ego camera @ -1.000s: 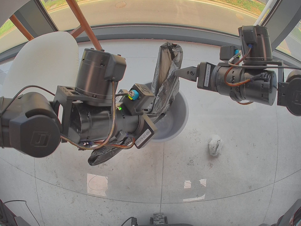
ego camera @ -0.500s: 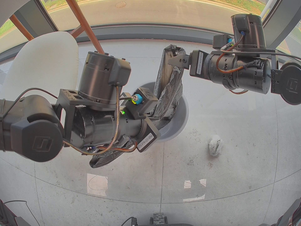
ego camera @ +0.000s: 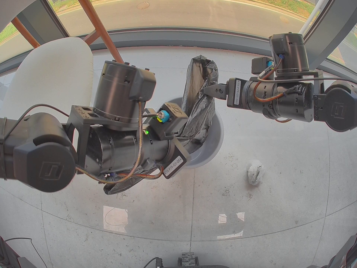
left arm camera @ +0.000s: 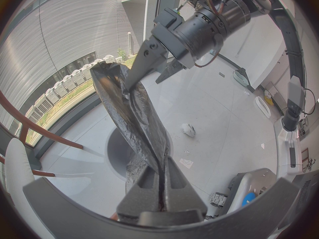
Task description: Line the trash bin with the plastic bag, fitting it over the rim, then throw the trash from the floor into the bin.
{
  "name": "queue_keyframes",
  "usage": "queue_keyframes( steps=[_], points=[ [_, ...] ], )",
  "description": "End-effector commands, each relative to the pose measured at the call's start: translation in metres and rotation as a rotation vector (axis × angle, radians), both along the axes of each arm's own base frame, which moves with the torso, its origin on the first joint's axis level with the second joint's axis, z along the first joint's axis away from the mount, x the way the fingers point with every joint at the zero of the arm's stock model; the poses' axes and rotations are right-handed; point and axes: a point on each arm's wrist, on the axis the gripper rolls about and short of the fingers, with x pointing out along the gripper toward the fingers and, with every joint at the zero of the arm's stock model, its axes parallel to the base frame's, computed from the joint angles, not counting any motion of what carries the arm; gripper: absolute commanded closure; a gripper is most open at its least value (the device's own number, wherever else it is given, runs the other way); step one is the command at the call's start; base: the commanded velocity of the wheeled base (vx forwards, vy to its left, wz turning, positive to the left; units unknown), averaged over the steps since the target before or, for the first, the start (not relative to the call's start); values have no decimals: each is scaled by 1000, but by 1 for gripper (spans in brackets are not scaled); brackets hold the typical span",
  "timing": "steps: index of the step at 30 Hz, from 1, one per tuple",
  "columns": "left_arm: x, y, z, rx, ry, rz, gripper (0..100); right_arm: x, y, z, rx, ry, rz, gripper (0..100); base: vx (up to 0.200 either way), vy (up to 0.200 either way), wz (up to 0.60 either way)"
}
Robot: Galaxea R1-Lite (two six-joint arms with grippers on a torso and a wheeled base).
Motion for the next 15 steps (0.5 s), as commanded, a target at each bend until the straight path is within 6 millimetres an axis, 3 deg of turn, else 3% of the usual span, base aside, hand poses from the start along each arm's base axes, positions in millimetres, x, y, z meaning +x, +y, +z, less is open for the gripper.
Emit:
queue_keyframes(
  steps=[1, 15],
  points=[
    [0, 0, 0, 21, -18, 3, 100, 2, 10, -3, -7, -5, 20, 0, 0, 0, 0],
    [-3, -3, -5, 45, -13, -17, 100, 11, 20, 10, 12, -54, 34, 0, 0, 0, 0]
  ],
)
